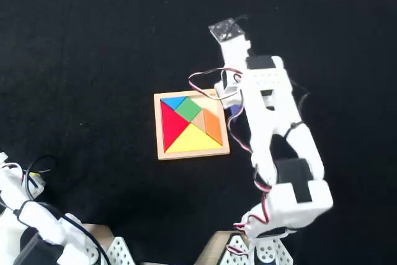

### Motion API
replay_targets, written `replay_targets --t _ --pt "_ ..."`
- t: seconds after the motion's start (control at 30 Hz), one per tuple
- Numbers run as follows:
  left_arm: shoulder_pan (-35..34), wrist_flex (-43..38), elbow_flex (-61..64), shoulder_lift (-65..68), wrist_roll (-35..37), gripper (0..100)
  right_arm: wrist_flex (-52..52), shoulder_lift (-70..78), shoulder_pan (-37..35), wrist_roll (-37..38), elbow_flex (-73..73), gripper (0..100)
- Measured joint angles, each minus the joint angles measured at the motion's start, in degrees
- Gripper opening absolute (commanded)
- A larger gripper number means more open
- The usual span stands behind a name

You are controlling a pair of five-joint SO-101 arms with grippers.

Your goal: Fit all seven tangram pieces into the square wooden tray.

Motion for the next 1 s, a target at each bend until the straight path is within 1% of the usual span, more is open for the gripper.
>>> replay_targets --t 0.13,0.37,0.9,1.0 --pt "0.0 0.0 0.0 0.0 0.0 19 0.0 6.2 -0.1 -0.3 -2.8 30.1" --pt "0.0 0.0 0.0 0.0 0.0 19 0.0 15.8 0.1 -0.4 -9.7 30.1" --pt "0.0 0.0 0.0 0.0 0.0 19 0.1 23.7 1.1 -0.4 -16.4 29.8" --pt "0.0 0.0 0.0 0.0 0.0 19 0.4 24.0 1.1 -0.5 -16.5 24.3"
